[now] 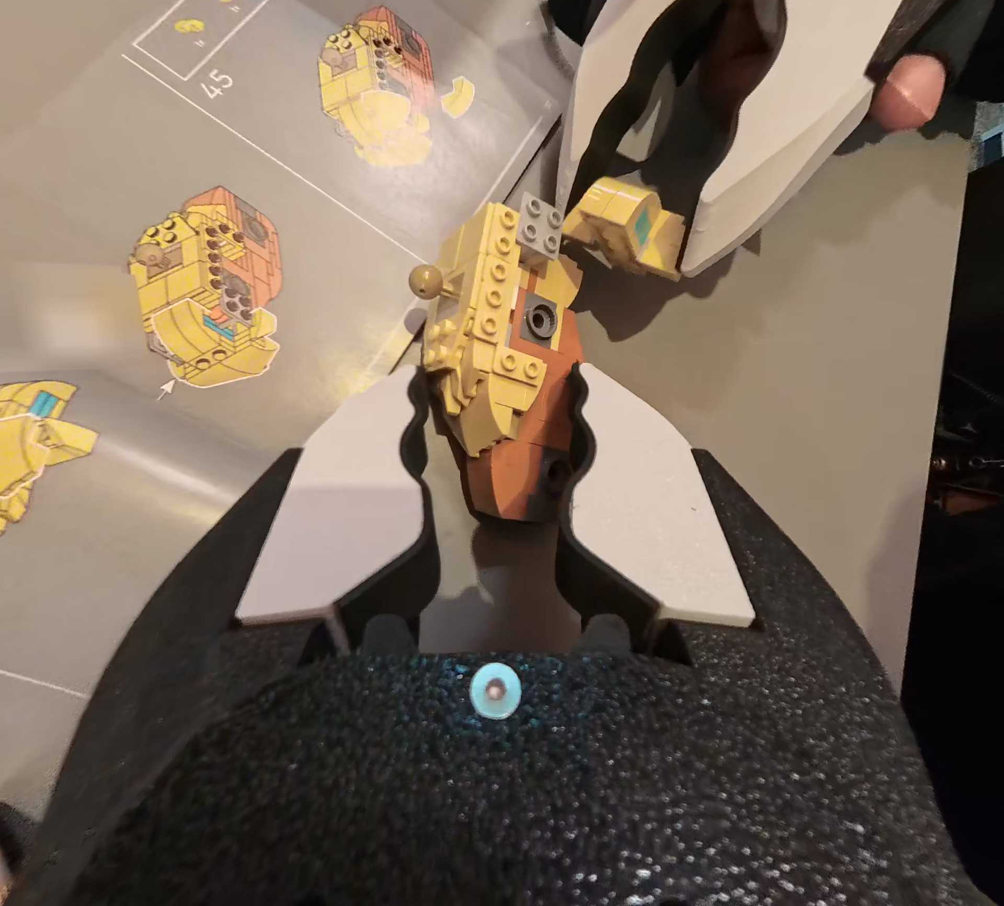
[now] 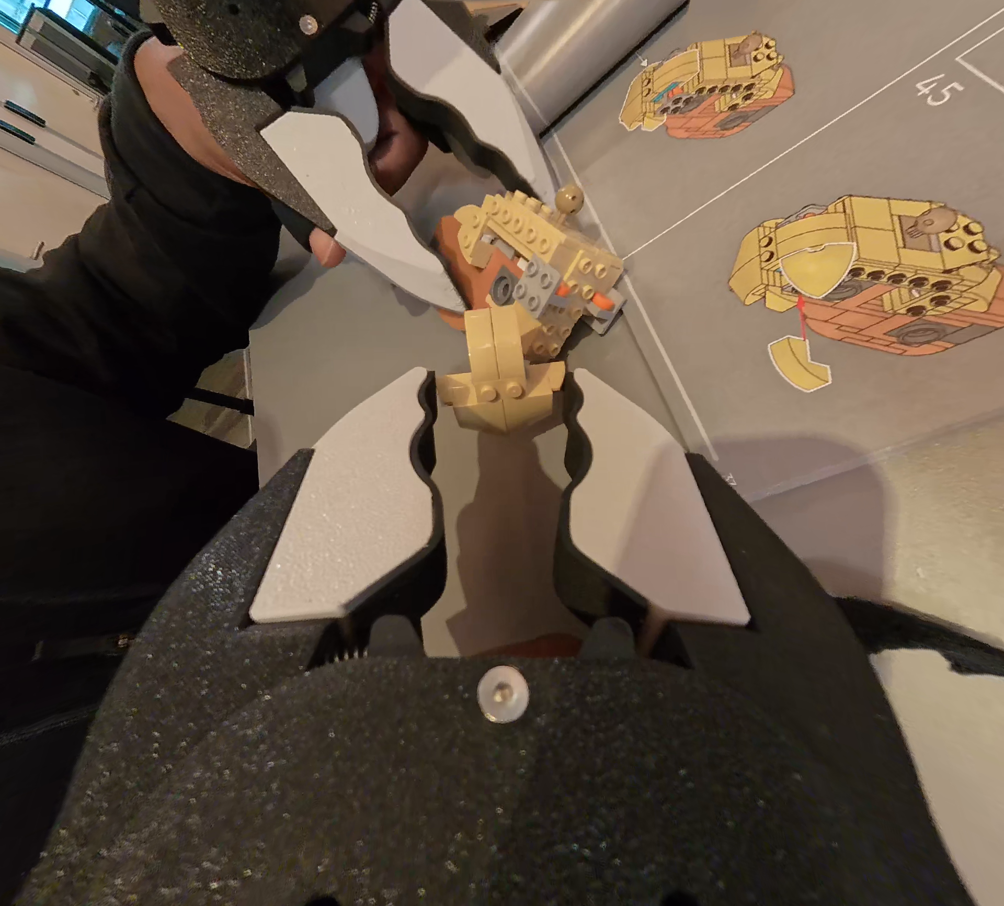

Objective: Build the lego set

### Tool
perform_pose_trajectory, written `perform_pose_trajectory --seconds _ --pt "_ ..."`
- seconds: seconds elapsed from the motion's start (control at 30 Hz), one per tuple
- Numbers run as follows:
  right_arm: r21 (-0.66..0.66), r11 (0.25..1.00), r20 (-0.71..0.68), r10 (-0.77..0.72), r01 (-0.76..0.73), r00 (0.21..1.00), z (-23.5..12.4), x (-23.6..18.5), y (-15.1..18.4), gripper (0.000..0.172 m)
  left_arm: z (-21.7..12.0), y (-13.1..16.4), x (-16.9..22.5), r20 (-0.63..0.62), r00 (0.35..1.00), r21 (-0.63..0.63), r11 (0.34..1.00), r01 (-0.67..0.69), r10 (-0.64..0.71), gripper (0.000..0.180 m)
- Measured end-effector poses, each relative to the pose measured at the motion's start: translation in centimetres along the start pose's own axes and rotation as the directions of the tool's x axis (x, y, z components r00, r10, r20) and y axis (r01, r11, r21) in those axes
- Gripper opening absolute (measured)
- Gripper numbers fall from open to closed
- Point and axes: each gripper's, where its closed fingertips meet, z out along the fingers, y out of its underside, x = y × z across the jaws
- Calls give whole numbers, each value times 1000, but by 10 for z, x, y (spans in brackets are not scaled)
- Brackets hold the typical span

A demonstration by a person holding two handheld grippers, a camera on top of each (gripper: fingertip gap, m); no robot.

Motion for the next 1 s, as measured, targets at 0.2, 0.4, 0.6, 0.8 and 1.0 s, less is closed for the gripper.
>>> perform_pose_trajectory --seconds 0.2,0.4,0.6,0.8,1.0 --pt "-5 1000 25 2 -2 1000 -1 -3 4 45 4 -3 9 -12 997 25 996 -82 82 47" --pt "10 1000 88 8 -9 996 -12 -10 9 45 2 -5 18 46 962 105 956 -274 271 45" --pt "7 1000 118 7 -8 993 -17 -12 14 45 -3 -3 26 80 912 155 899 -409 401 45" --pt "-30 1000 129 10 -6 992 -13 -16 20 45 -6 -3 33 119 832 187 811 -554 541 44" --pt "-57 998 152 15 -6 988 -11 -20 25 45 -8 -4 35 105 831 239 797 -554 546 41"
